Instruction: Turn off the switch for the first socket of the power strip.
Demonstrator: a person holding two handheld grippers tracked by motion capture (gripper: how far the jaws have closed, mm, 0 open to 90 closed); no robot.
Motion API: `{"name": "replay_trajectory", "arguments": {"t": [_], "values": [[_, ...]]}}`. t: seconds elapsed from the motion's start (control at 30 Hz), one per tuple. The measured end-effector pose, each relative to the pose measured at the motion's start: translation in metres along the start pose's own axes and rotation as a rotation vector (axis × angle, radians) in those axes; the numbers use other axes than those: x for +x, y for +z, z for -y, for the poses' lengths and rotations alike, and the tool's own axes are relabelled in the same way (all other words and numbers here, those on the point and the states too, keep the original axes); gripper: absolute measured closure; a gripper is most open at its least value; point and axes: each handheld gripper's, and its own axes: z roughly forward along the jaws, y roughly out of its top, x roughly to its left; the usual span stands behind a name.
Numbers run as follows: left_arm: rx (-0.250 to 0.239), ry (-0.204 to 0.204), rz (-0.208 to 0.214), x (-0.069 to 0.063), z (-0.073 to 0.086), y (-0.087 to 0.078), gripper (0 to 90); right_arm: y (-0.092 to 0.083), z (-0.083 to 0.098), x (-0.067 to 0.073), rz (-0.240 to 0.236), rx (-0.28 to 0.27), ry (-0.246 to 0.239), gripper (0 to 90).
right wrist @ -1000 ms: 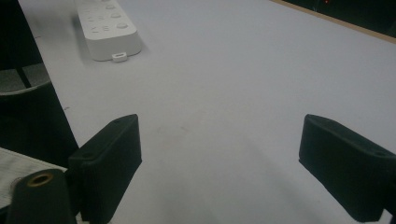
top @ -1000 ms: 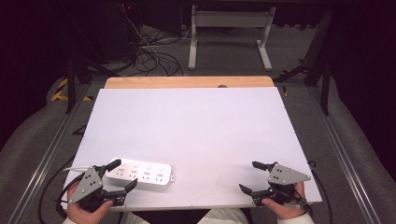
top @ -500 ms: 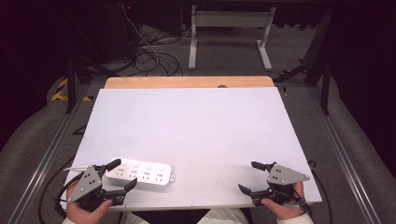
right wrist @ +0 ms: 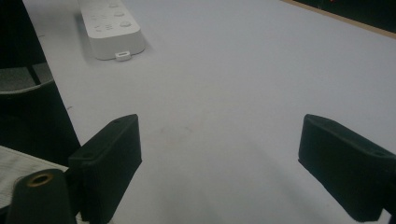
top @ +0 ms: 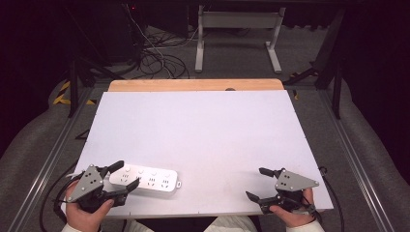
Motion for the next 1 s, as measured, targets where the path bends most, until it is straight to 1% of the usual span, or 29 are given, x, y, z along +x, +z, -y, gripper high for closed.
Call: {"name": "replay_trajectory", "arguments": {"t": [0.03, 0.07, 0.2, 0.23, 0.27, 0.3, 0.37, 0.47, 0.63, 0.7, 0.77, 0.83, 0.9, 0.93, 0.97, 1.0], "values": [[0.003, 0.004, 0.0, 0.001, -0.001, 0.0, 24.6, 0.0, 0.0, 0.0, 0.0, 0.0, 0.0, 13.4], [0.001, -0.003, 0.002, 0.002, -0.002, 0.0, 25.5, 0.0, 0.0, 0.0, -0.002, -0.001, 0.002, 13.4], [0.005, 0.007, 0.007, 0.005, -0.006, 0.001, 28.6, 0.001, 0.0, 0.0, -0.004, 0.0, 0.003, 13.4], [0.012, 0.013, 0.005, 0.006, -0.006, 0.001, 28.6, 0.001, 0.0, 0.0, -0.004, 0.0, 0.003, 13.4], [0.017, 0.002, 0.011, 0.006, -0.008, 0.001, 29.4, 0.001, 0.0, 0.0, -0.003, 0.003, 0.001, 13.4], [0.017, 0.002, 0.011, 0.006, -0.008, 0.001, 30.2, 0.001, 0.0, 0.0, -0.003, 0.003, 0.0, 13.4], [0.032, 0.017, 0.016, 0.009, -0.009, 0.002, 31.6, 0.001, 0.0, 0.0, -0.005, 0.003, 0.0, 13.4], [0.046, 0.018, 0.011, 0.012, -0.012, 0.002, 32.5, 0.002, 0.001, 0.0, -0.009, 0.007, 0.004, 13.4], [0.064, 0.011, 0.006, 0.018, -0.016, 0.003, 34.6, 0.002, 0.001, 0.0, -0.01, 0.007, 0.002, 13.4], [0.066, 0.002, 0.004, 0.021, -0.017, 0.004, 35.0, 0.002, 0.001, 0.0, -0.01, 0.006, 0.002, 13.4], [0.074, 0.006, 0.003, 0.024, -0.018, 0.005, 35.7, 0.002, 0.001, 0.0, -0.01, 0.007, 0.002, 13.4], [0.075, -0.006, 0.003, 0.025, -0.019, 0.005, 35.9, 0.002, 0.001, 0.0, -0.01, 0.01, 0.002, 13.5], [0.078, 0.0, 0.005, 0.028, -0.02, 0.005, 36.7, 0.002, 0.001, 0.0, -0.011, 0.01, 0.001, 13.6], [0.08, -0.004, 0.009, 0.028, -0.02, 0.005, 38.6, 0.002, 0.001, 0.0, -0.011, 0.01, 0.001, 13.6], [0.084, 0.005, 0.009, 0.029, -0.021, 0.005, 38.6, 0.002, 0.001, 0.0, -0.011, 0.01, 0.001, 13.6], [0.088, 0.002, 0.012, 0.029, -0.022, 0.005, 39.7, 0.002, 0.001, 0.0, -0.012, 0.01, 0.001, 13.7]]}}
